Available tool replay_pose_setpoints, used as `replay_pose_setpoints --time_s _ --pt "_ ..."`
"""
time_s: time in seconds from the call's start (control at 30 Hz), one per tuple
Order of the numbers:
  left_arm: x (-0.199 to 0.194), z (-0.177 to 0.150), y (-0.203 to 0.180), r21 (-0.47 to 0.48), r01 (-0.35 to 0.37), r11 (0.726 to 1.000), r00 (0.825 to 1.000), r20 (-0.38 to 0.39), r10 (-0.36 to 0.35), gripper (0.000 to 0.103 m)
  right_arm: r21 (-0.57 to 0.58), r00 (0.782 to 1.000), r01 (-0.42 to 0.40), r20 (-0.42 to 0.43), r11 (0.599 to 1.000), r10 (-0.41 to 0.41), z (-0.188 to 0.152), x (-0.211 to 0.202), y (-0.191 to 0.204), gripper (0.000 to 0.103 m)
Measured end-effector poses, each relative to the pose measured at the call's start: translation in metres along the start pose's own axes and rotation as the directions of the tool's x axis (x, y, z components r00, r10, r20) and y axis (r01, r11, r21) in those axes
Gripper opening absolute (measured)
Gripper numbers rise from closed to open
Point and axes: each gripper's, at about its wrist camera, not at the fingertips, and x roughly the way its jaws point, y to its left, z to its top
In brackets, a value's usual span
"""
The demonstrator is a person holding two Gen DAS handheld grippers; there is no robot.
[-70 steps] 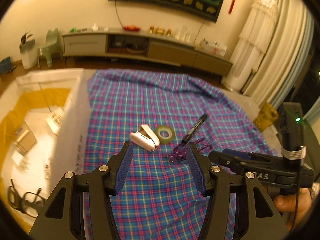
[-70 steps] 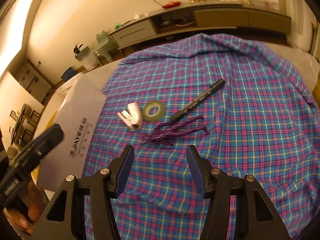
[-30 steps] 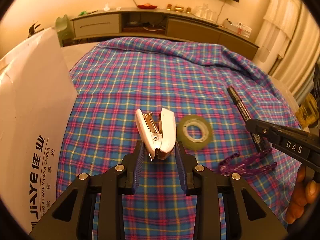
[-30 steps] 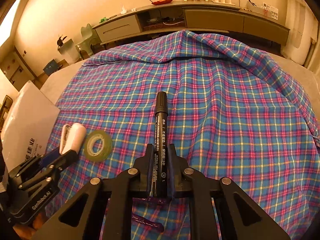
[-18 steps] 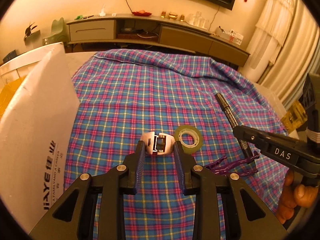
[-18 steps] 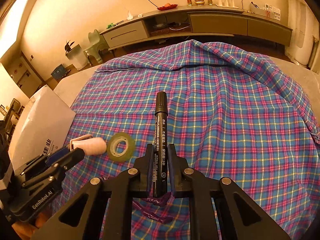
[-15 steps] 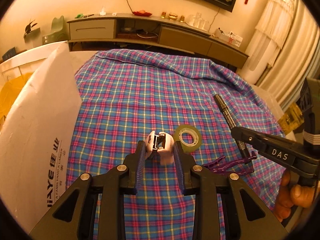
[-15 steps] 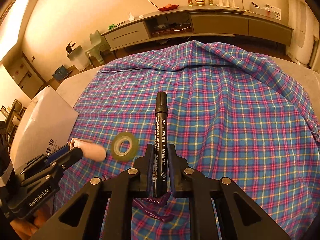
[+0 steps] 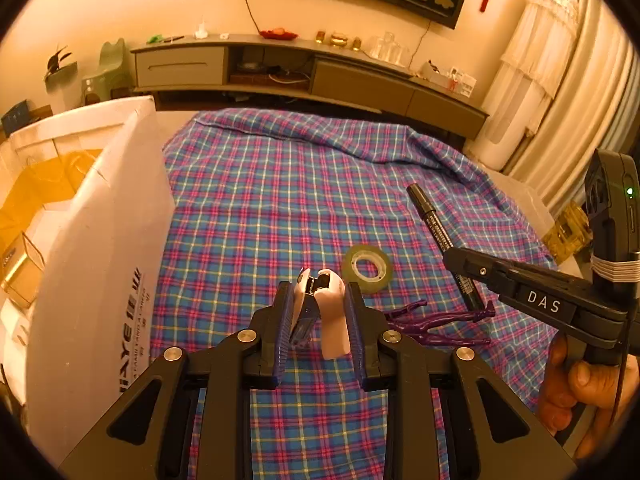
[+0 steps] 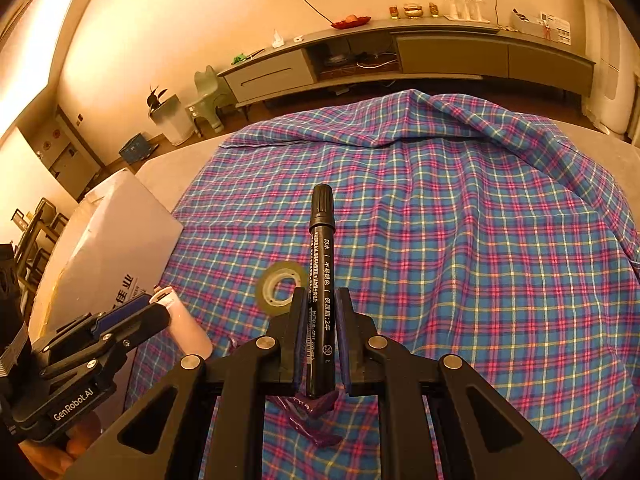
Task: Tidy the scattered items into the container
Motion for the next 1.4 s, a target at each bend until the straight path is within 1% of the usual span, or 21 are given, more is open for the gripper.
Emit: replay_pose_setpoints --time_s 0.27,0.37,0.47,0.57,0.67,0.7,0.77,0.87,1.17,1.4 --pt "-0.022 0.004 0.0 0.003 0.028 1.0 0.999 0.038 -0.028 0.026 0.036 0.999 -0.011 0.039 0.999 0.01 0.006 -0.016 -0.006 0.015" --pt "-0.027 0.006 0.0 0.001 0.035 0.999 0.998 0.046 -0.035 0.026 0.075 0.998 0.008 0.056 0.997 -0.012 0.006 -0.022 -0.018 0.015" --pt "-0.031 0.008 -0.001 0.001 0.045 0.999 0.998 0.054 -0.045 0.026 0.086 0.996 0.049 0.068 0.995 -0.055 0.004 -0.029 -0.027 0.015" --pt "-0.036 0.009 -0.002 0.002 0.055 0.998 0.997 0.061 -0.055 0.026 0.049 0.984 0.15 0.087 0.987 -0.154 -0.001 -0.037 -0.029 0.015" --pt "-0.042 0.009 -0.002 0.005 0.066 0.998 0.996 0.068 -0.066 0.026 0.061 0.977 0.192 0.081 0.979 -0.197 -0.009 -0.043 -0.04 0.015" --pt "-0.044 0.009 -0.002 0.006 0.07 0.998 0.995 0.07 -0.07 0.026 0.072 0.977 0.192 0.079 0.979 -0.197 -0.013 -0.045 -0.044 0.015" --pt "-0.048 0.009 -0.002 0.006 0.076 0.997 0.994 0.074 -0.076 0.026 0.11 0.984 0.16 0.064 0.981 -0.168 -0.02 -0.047 -0.052 0.015" --pt "-0.055 0.009 0.0 0.003 0.085 0.996 0.993 0.083 -0.085 0.026 0.126 0.986 0.152 0.053 0.98 -0.159 -0.031 -0.051 -0.053 0.015" --pt "-0.079 0.006 0.002 -0.004 0.112 0.994 0.987 0.115 -0.111 0.026 0.063 0.995 0.088 0.049 0.994 -0.091 -0.059 -0.067 -0.002 0.015" --pt "-0.099 0.002 0.003 -0.003 0.138 0.99 0.981 0.139 -0.136 0.026 0.013 0.997 0.059 0.056 0.998 -0.059 -0.073 -0.083 0.037 0.015"
